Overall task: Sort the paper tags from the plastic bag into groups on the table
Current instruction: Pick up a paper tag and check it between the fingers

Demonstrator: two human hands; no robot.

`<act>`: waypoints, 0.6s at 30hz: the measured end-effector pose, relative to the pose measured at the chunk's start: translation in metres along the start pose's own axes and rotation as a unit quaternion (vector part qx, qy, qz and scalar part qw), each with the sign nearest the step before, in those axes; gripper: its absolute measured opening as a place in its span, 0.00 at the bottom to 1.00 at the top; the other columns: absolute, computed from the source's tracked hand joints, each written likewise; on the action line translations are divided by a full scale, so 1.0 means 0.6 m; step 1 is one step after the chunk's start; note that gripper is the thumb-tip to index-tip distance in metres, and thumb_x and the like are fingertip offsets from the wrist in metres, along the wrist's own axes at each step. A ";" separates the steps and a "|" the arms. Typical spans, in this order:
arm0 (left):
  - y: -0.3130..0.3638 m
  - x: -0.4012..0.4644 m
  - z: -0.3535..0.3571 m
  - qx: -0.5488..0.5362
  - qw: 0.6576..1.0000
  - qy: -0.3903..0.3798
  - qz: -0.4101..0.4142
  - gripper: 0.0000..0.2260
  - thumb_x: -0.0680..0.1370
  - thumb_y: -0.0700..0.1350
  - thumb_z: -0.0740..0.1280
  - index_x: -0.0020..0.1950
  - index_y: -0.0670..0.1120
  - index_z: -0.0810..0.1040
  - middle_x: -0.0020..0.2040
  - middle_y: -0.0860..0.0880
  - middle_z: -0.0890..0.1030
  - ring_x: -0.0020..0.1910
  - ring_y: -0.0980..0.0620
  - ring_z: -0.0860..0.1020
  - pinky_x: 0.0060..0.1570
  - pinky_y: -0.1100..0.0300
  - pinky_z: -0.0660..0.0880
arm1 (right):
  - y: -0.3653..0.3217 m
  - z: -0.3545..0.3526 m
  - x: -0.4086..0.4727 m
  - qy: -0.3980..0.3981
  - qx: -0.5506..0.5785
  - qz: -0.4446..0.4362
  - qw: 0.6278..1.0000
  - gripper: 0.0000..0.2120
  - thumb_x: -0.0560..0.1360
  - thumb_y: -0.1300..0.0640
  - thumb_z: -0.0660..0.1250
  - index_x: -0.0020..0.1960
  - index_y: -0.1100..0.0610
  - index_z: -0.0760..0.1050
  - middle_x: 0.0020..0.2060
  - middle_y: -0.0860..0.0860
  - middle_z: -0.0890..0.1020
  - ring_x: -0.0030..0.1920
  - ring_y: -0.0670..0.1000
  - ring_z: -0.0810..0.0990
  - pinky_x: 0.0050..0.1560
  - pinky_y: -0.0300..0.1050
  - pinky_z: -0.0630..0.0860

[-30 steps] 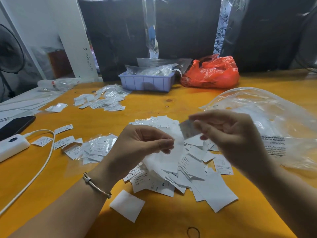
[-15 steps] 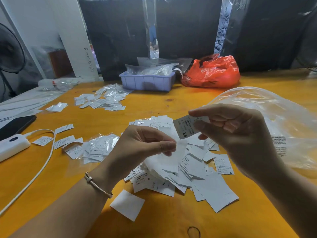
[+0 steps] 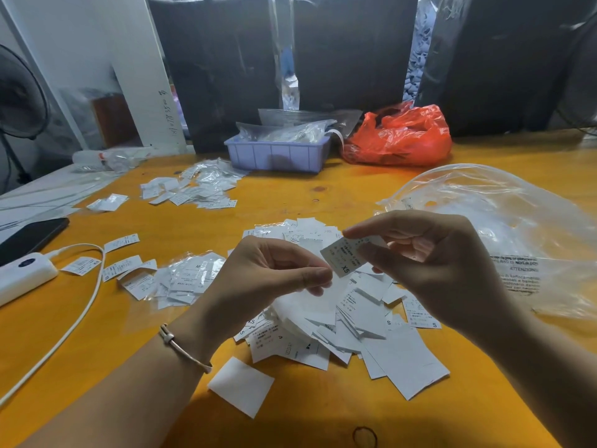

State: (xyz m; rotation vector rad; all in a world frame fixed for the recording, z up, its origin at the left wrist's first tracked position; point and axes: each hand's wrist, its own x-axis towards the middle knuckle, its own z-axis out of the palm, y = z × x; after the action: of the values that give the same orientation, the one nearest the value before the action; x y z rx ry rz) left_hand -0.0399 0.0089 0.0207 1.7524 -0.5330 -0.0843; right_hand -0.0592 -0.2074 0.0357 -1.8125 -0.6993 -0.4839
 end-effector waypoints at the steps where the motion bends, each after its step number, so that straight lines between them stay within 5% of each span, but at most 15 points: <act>1: 0.000 0.000 0.000 0.003 1.000 0.000 -0.002 0.05 0.70 0.45 0.75 0.44 0.46 0.88 0.39 0.47 0.86 0.38 0.51 0.84 0.39 0.66 0.77 | 0.001 -0.001 0.000 -0.005 -0.003 0.001 1.000 0.13 0.72 0.71 0.71 0.47 0.53 0.84 0.39 0.43 0.85 0.41 0.42 0.83 0.36 0.40 0.78; 6: 0.000 0.001 0.003 0.003 1.000 -0.009 -0.009 0.08 0.69 0.47 0.75 0.45 0.45 0.87 0.39 0.47 0.86 0.37 0.53 0.84 0.37 0.68 0.76 | 0.010 0.002 -0.001 -0.051 -0.035 0.015 0.998 0.12 0.74 0.67 0.70 0.48 0.51 0.84 0.39 0.38 0.84 0.40 0.44 0.82 0.35 0.36 0.75; 10: -0.001 0.001 0.007 0.013 1.000 -0.015 -0.016 0.09 0.69 0.48 0.75 0.45 0.44 0.87 0.38 0.48 0.86 0.37 0.53 0.83 0.37 0.68 0.75 | 0.020 0.009 -0.005 -0.064 -0.089 0.030 0.993 0.14 0.76 0.58 0.68 0.58 0.42 0.80 0.45 0.41 0.83 0.41 0.49 0.81 0.35 0.47 0.79; 14: 0.001 0.002 0.007 0.003 1.000 0.008 -0.017 0.08 0.69 0.49 0.74 0.44 0.47 0.87 0.40 0.48 0.87 0.37 0.54 0.84 0.37 0.68 0.76 | 0.020 0.012 -0.004 0.031 -0.103 -0.005 0.994 0.11 0.74 0.57 0.69 0.55 0.47 0.80 0.42 0.40 0.82 0.43 0.44 0.81 0.36 0.36 0.77; 18: 0.004 0.003 0.008 -0.014 1.000 0.011 -0.024 0.07 0.69 0.50 0.74 0.42 0.48 0.87 0.41 0.48 0.87 0.36 0.55 0.83 0.37 0.67 0.76 | 0.021 0.014 -0.005 0.064 -0.107 -0.013 0.992 0.10 0.71 0.64 0.74 0.48 0.52 0.82 0.38 0.42 0.83 0.39 0.45 0.82 0.34 0.36 0.76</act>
State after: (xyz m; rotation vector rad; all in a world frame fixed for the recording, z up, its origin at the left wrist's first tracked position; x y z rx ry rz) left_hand -0.0407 0.0036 0.0221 1.7361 -0.4724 -0.1058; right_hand -0.0531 -0.2034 0.0221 -1.9539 -0.6030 -0.7085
